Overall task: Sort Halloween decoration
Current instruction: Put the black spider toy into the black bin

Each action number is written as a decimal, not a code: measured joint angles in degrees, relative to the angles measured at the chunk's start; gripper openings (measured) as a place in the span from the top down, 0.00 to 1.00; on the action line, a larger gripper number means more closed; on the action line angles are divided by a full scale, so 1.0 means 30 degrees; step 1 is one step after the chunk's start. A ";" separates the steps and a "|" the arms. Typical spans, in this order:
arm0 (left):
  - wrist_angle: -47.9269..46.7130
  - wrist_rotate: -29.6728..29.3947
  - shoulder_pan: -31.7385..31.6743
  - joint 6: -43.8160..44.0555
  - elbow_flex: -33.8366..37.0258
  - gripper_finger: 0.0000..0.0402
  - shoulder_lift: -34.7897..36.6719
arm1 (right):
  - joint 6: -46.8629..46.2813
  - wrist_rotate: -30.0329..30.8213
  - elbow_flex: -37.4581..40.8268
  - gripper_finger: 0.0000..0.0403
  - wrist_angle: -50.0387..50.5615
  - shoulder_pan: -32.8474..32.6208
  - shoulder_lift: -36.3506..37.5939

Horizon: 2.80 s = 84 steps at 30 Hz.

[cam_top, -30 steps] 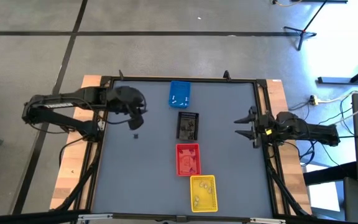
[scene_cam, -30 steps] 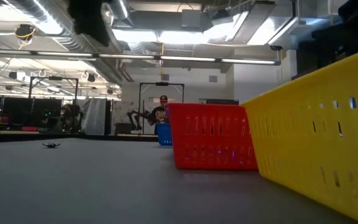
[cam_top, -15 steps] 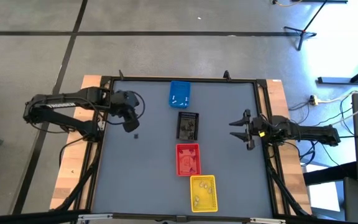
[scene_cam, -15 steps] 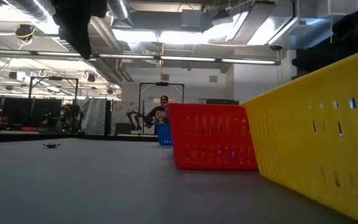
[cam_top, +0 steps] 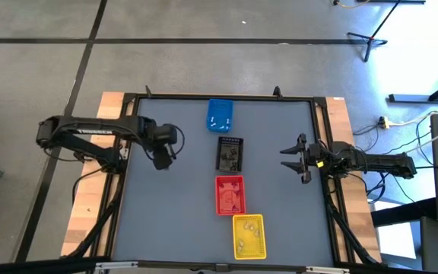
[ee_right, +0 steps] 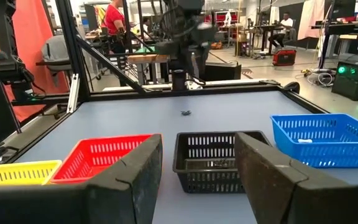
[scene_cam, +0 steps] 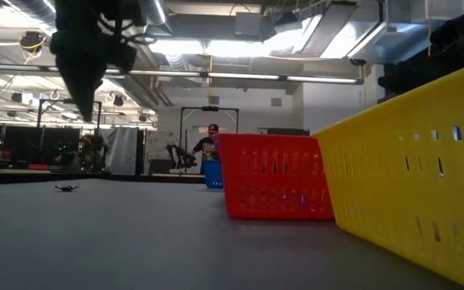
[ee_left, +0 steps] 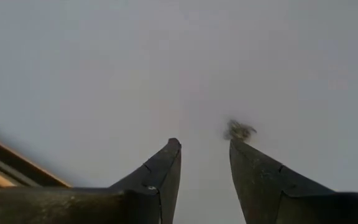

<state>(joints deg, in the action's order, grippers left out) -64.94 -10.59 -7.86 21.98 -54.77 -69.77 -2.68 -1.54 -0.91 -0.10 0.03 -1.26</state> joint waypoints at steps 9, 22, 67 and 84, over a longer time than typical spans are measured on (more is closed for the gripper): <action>0.1630 0.2637 0.0007 -0.0022 0.2100 0.57 -0.0046 | 0.0000 0.0005 0.0000 0.51 0.0022 0.0000 0.0000; 0.5700 0.3933 0.0051 -0.2869 0.6098 0.47 -0.0053 | 0.0000 0.0015 0.0000 0.51 0.0043 0.0000 0.0000; 0.8778 0.3481 0.0058 1.5132 0.6552 0.48 -0.3193 | -0.0007 0.0022 0.0007 0.51 0.0051 -0.0007 -0.0007; 0.8594 0.3460 0.0051 1.4994 0.6574 0.66 -0.3221 | -0.0007 0.0022 0.0007 0.51 0.0051 -0.0007 -0.0007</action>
<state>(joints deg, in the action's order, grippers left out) -39.16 -0.21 -7.70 66.96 -35.05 -79.44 -2.70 -1.48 -0.89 0.05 0.01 -1.28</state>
